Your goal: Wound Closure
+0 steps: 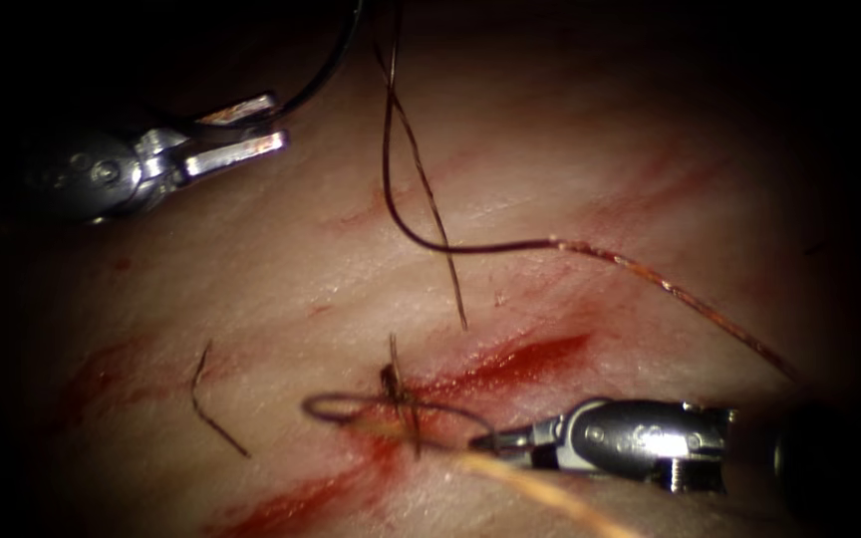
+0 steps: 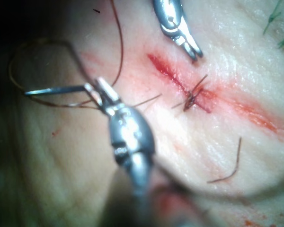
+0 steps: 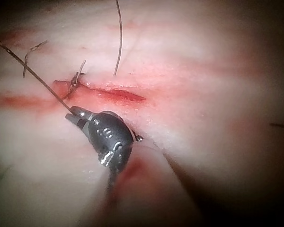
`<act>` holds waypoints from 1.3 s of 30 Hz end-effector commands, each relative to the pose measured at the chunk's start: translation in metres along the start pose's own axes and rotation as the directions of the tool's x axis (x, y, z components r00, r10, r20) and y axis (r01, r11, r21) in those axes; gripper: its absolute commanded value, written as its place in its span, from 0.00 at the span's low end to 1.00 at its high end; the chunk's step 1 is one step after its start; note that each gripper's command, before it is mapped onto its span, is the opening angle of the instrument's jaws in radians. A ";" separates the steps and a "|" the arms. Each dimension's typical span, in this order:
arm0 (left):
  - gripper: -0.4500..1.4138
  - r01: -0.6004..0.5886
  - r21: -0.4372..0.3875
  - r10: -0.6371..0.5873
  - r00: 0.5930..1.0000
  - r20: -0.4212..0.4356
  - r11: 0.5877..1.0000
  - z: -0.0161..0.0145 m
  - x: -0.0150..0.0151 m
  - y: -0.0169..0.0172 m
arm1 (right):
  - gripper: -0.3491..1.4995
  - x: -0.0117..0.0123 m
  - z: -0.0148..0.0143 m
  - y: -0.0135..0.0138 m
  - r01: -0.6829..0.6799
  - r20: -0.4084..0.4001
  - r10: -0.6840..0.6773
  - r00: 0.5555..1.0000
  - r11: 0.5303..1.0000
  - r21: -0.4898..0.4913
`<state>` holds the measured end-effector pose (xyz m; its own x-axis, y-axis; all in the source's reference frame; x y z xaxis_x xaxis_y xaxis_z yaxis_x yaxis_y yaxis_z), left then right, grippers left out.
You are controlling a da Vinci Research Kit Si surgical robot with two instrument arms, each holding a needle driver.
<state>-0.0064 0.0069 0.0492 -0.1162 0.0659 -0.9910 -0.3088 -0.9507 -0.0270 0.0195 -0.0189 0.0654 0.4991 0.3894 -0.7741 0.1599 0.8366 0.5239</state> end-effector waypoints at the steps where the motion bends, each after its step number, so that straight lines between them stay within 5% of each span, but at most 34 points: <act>1: 0.00 0.000 -0.001 0.000 1.000 -0.001 1.000 0.0005 -0.0006 0.0002 | 0.00 -0.0002 0.0011 -0.0009 -0.007 0.009 0.006 1.000 1.000 0.020; 12: 0.00 0.001 -0.002 -0.001 1.000 -0.002 1.000 0.0004 -0.0006 0.0002 | 0.00 0.0000 -0.0002 -0.0080 -0.033 0.027 0.030 0.999 0.992 0.118; 28: 0.00 0.001 -0.002 -0.001 1.000 -0.001 1.000 0.0004 -0.0006 0.0002 | 0.00 0.0002 -0.0057 -0.0220 -0.048 0.057 0.038 0.998 0.981 0.185; 39: 0.00 0.001 -0.002 -0.001 1.000 -0.001 1.000 0.0004 -0.0006 0.0002 | 0.00 0.0006 -0.0086 -0.0285 -0.067 0.091 0.044 0.995 0.962 0.265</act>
<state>-0.0063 0.0069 0.0492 -0.1155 0.0660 -0.9911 -0.3074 -0.9512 -0.0275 0.0071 -0.0381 0.0467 0.5818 0.3777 -0.7204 0.3498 0.6834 0.6408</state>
